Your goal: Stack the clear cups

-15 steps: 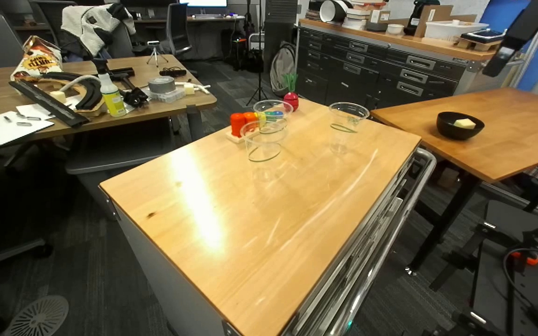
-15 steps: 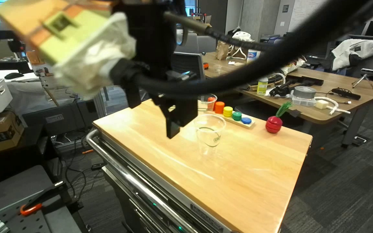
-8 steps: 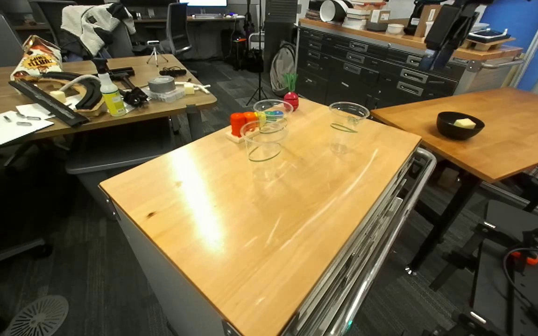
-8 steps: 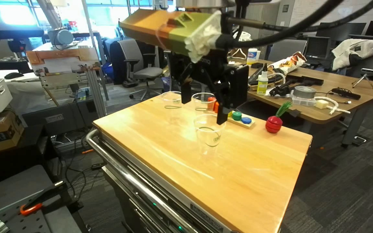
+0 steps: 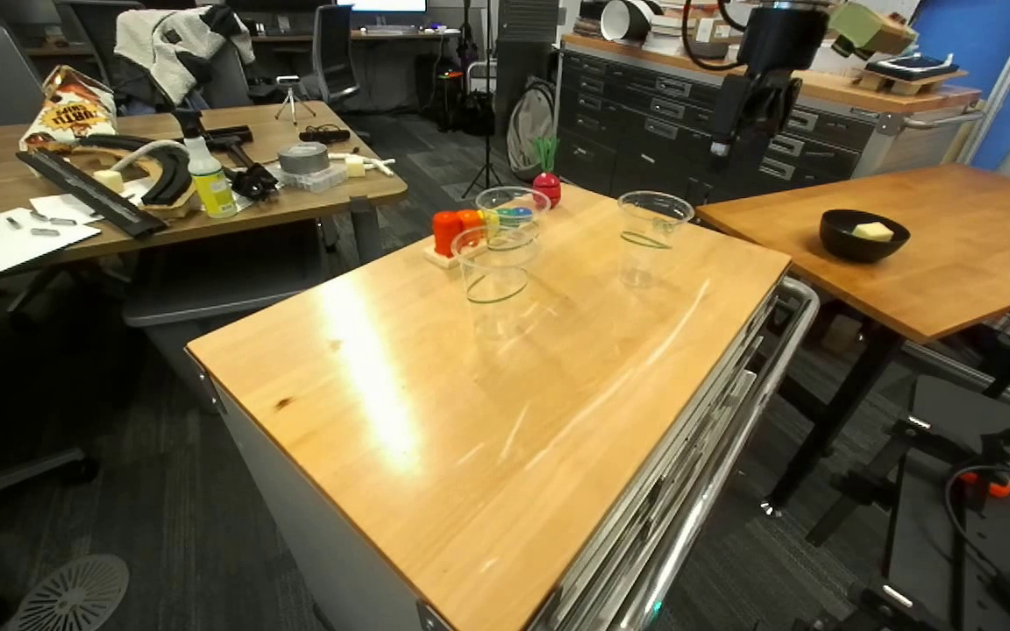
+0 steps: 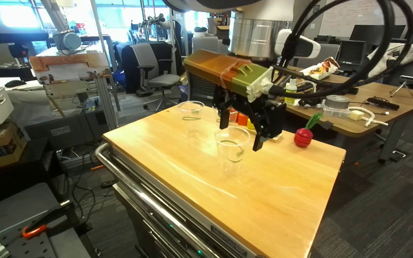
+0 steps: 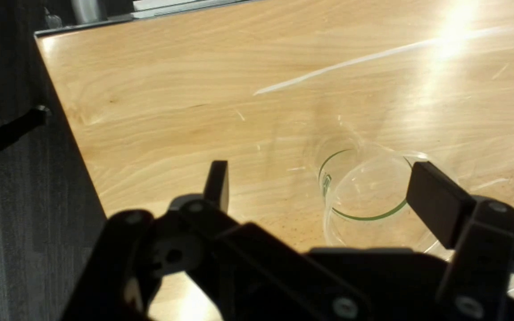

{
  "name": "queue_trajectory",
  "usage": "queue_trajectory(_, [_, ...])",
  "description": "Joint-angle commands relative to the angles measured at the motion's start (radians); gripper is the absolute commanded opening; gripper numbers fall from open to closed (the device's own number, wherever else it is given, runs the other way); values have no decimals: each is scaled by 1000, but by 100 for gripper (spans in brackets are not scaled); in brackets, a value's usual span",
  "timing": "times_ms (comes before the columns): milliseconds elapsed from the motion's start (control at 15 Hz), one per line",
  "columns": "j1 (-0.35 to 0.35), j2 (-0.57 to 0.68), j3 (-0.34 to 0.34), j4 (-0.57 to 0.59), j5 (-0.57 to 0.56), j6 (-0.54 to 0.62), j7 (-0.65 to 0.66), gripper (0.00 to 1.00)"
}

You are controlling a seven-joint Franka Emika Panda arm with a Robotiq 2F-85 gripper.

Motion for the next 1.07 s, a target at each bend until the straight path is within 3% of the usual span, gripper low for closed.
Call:
queue_trajectory(0, [-36, 92, 54, 113, 73, -63, -34, 100])
queue_trajectory(533, [-85, 215, 114, 174, 105, -93, -60, 100])
queue_trajectory(600, [-92, 224, 121, 178, 115, -96, -64, 83])
queue_trajectory(667, [-97, 230, 127, 181, 123, -90, -68, 73])
queue_trajectory(1000, [-104, 228, 147, 176, 145, -57, -53, 34])
